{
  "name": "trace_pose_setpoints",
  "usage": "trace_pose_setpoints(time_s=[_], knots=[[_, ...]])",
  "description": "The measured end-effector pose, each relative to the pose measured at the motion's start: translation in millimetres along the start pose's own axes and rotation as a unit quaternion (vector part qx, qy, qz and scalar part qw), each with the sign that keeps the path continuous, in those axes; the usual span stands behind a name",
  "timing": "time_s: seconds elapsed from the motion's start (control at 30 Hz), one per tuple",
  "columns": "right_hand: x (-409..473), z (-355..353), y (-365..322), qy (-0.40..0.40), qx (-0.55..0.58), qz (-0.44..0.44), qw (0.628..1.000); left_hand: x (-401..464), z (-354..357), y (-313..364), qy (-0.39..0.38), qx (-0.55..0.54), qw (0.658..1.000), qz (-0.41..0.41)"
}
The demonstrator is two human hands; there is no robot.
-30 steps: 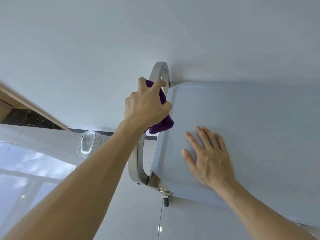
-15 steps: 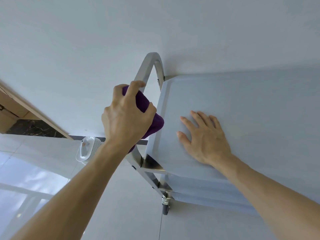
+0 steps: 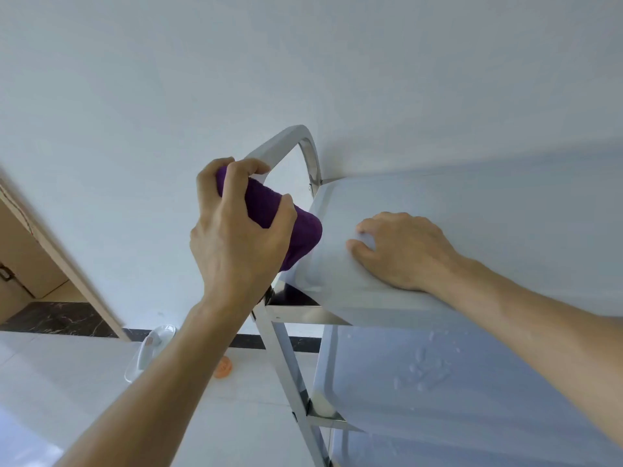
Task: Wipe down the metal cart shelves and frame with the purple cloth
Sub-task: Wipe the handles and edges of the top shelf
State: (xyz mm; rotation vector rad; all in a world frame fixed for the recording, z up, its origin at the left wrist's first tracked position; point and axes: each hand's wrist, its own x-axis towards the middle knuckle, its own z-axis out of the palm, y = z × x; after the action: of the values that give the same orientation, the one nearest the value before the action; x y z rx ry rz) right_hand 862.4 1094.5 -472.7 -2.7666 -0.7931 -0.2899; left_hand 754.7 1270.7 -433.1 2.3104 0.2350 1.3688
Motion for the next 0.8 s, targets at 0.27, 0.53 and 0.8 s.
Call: trace_pose_setpoints(time_s=[0.27, 0.53, 0.8], knots=[[-13.2, -20.4, 4.6, 0.063, 0.071, -0.075, 0.993, -38.6, 2.3, -14.5, -0.009, 0.015, 0.997, 0.077], [-34.1, -21.0, 15.1, 0.002, 0.172, -0.113, 0.979, -39.8, -19.0, -9.2, -0.127, -0.01, 0.991, 0.043], [-31.1, -22.3, 10.2, -0.024, 0.145, -0.135, 0.98, -37.6, -18.7, -6.7, -0.168, 0.023, 0.986, -0.003]])
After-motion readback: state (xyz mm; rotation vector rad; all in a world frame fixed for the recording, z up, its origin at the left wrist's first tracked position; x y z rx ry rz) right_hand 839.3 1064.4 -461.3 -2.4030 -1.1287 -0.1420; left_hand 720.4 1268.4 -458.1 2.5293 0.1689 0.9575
